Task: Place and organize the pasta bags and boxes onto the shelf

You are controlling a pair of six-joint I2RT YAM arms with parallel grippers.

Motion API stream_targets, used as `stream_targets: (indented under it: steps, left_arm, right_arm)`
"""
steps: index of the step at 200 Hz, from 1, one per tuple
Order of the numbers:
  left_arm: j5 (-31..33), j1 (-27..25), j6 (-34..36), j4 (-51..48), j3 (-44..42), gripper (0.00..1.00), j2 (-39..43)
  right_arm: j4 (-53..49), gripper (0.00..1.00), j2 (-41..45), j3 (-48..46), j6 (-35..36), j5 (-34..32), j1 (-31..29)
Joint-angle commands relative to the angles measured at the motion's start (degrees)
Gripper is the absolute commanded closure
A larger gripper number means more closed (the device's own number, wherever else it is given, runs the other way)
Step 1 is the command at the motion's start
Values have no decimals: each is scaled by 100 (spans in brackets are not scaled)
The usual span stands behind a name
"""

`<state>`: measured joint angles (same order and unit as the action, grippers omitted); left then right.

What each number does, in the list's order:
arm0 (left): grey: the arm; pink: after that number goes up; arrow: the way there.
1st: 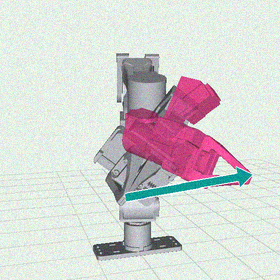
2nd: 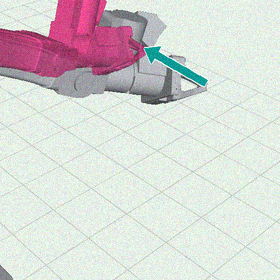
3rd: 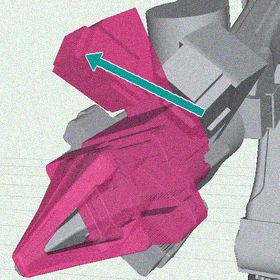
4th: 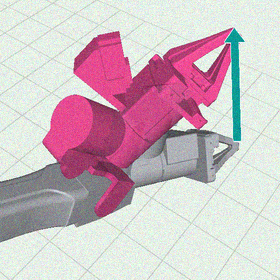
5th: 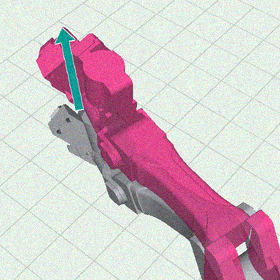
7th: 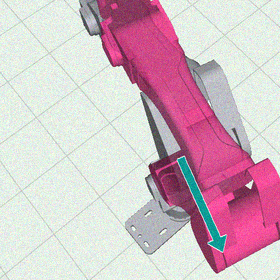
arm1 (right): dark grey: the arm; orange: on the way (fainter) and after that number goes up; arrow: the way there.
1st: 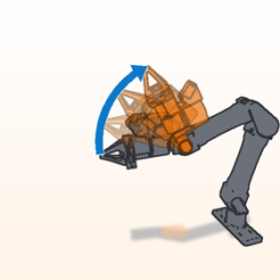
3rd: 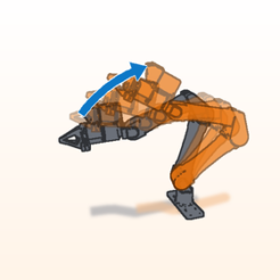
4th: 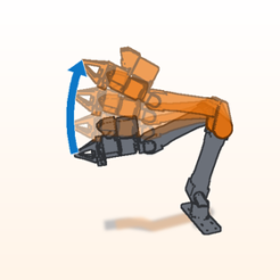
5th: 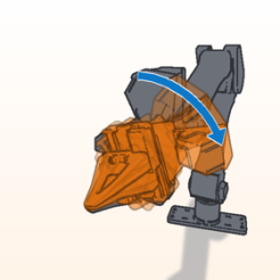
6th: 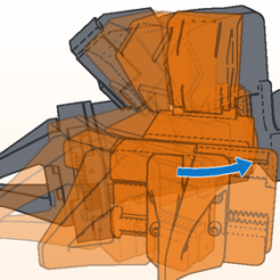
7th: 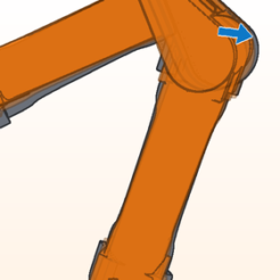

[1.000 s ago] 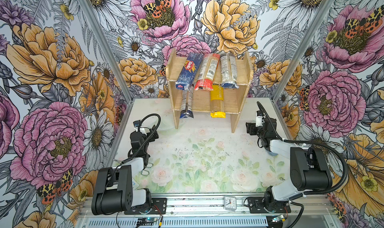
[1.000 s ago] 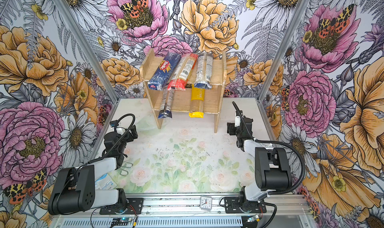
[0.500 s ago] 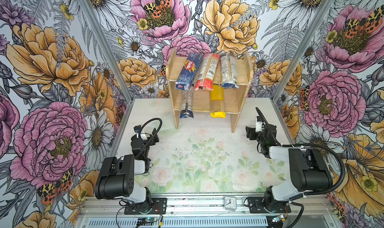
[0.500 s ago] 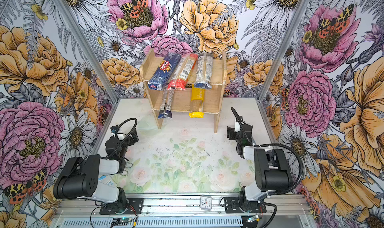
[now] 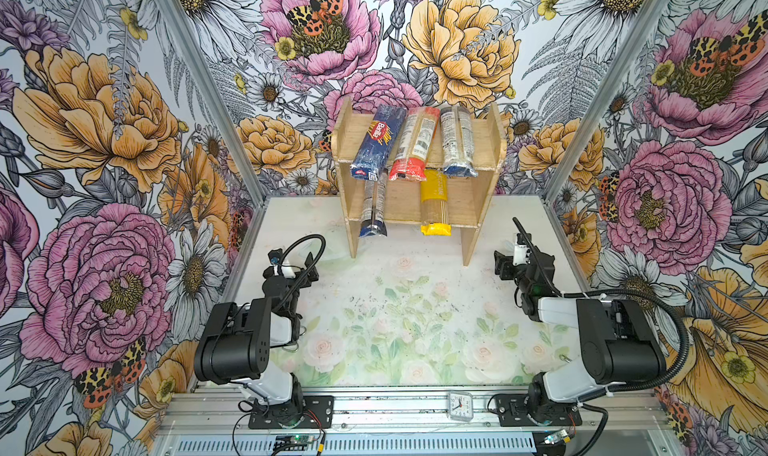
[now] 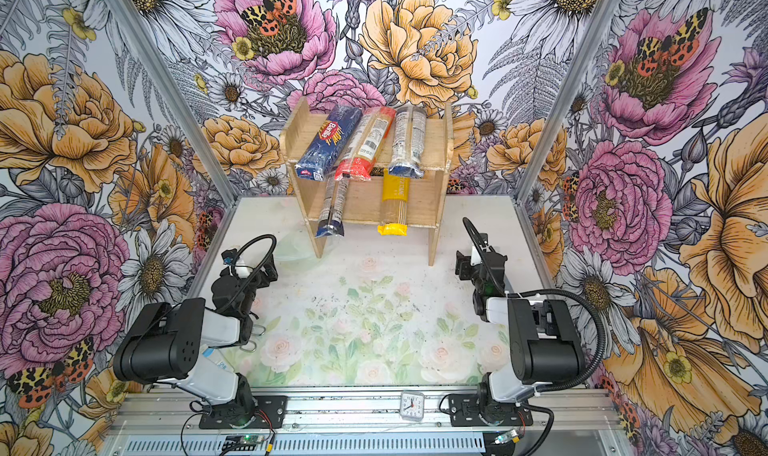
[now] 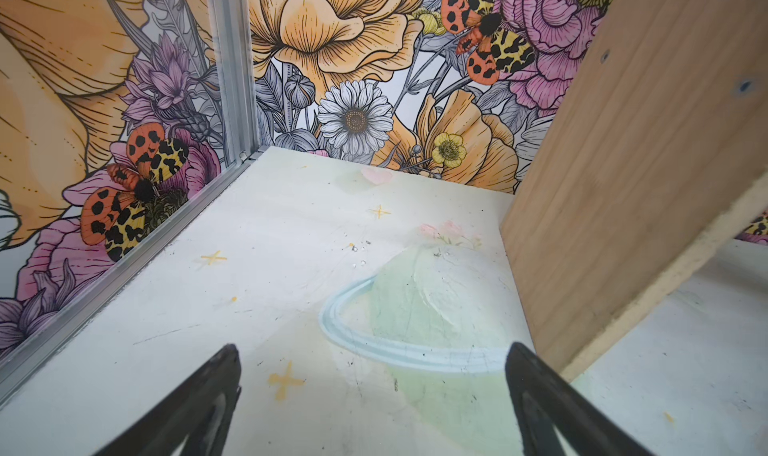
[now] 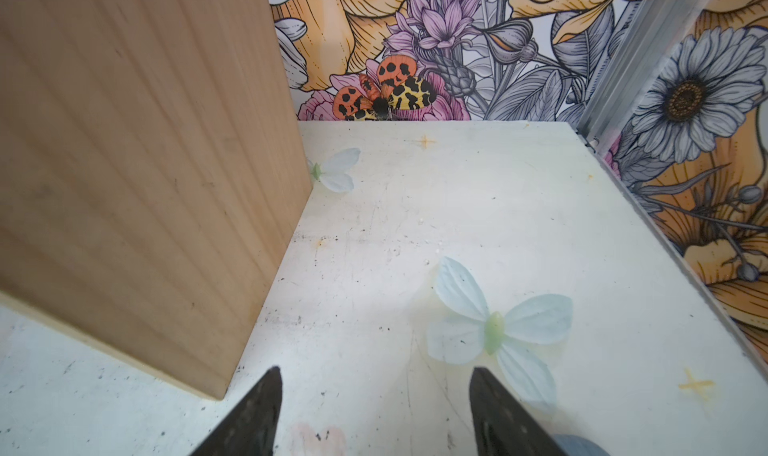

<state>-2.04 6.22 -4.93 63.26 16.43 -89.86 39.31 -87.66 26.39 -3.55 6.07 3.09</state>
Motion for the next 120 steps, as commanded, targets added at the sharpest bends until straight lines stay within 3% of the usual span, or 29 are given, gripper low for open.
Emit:
stream_targets:
  steps: [1,82,120]
  left_arm:
    - [-70,-186,288,-656,386,1,72]
    - [433,-513,556,-937,514,1,102]
    - [512,-498,502,-998,541,1,101]
  right_arm:
    - [555,27,87,-179,-70,-221,29]
    - [947,26,-49,-324,-97,-356,5]
    - [934,20,-59,-318,-104,-369,7]
